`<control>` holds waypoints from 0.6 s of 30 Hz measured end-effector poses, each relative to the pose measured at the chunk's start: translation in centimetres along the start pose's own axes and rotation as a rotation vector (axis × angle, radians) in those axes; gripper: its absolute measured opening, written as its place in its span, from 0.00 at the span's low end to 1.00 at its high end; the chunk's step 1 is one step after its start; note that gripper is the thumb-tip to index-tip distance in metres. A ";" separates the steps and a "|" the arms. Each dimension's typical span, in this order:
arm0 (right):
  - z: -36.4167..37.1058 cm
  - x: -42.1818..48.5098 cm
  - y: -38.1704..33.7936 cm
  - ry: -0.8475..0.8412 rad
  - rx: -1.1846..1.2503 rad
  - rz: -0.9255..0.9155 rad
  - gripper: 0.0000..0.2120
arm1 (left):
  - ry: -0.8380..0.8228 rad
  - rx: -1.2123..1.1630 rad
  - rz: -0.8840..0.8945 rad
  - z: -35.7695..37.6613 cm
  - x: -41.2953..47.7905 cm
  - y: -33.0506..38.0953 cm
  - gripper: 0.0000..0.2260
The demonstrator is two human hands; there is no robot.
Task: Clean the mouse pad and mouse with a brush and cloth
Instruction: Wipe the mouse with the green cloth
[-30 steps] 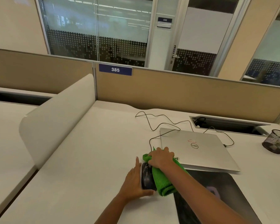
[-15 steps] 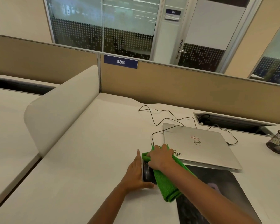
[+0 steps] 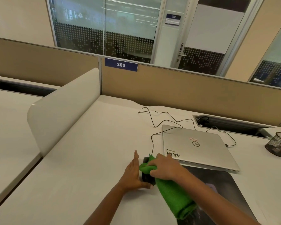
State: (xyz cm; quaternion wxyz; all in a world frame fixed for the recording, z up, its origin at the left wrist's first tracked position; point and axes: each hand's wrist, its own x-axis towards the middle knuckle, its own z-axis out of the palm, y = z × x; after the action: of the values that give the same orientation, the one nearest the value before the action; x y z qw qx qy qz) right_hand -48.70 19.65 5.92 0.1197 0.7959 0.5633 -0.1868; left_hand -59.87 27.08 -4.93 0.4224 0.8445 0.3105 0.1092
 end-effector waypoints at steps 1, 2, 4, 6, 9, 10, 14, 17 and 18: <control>-0.6 0.1 0.6 0.019 0.041 0.021 0.22 | -0.009 0.017 0.002 0.0 0.0 0.0 0.66; -1.2 0.5 1.1 0.046 0.071 0.048 0.22 | -0.013 0.028 0.006 0.0 0.0 -0.1 0.66; -2.4 1.6 1.8 0.100 0.097 0.100 0.23 | -0.017 0.021 0.008 0.1 0.2 -0.3 0.65; -3.2 3.0 1.9 0.125 0.099 0.133 0.23 | -0.007 0.002 0.009 0.2 0.3 -0.5 0.64; -3.3 5.2 1.0 0.088 0.059 0.152 0.24 | 0.026 -0.017 0.013 0.3 0.4 -0.6 0.64; -3.1 5.8 0.4 0.064 0.035 0.156 0.24 | 0.039 -0.019 0.019 0.3 0.5 -0.6 0.63; -1.6 7.8 -1.2 -0.018 -0.049 0.181 0.24 | 0.093 0.001 0.080 0.6 0.6 -1.0 0.59; -0.4 8.1 -1.3 -0.029 -0.066 0.187 0.25 | 0.126 0.027 0.114 0.8 0.6 -1.4 0.59; 0.0 8.0 -1.2 -0.018 -0.060 0.175 0.25 | 0.137 0.032 0.124 0.9 0.6 -1.6 0.59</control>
State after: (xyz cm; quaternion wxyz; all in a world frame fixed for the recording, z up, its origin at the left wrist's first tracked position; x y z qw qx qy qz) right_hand -47.43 26.89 2.50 0.1644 0.8364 0.4960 -0.1657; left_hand -59.64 27.60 -6.75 0.3790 0.8594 0.2875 0.1876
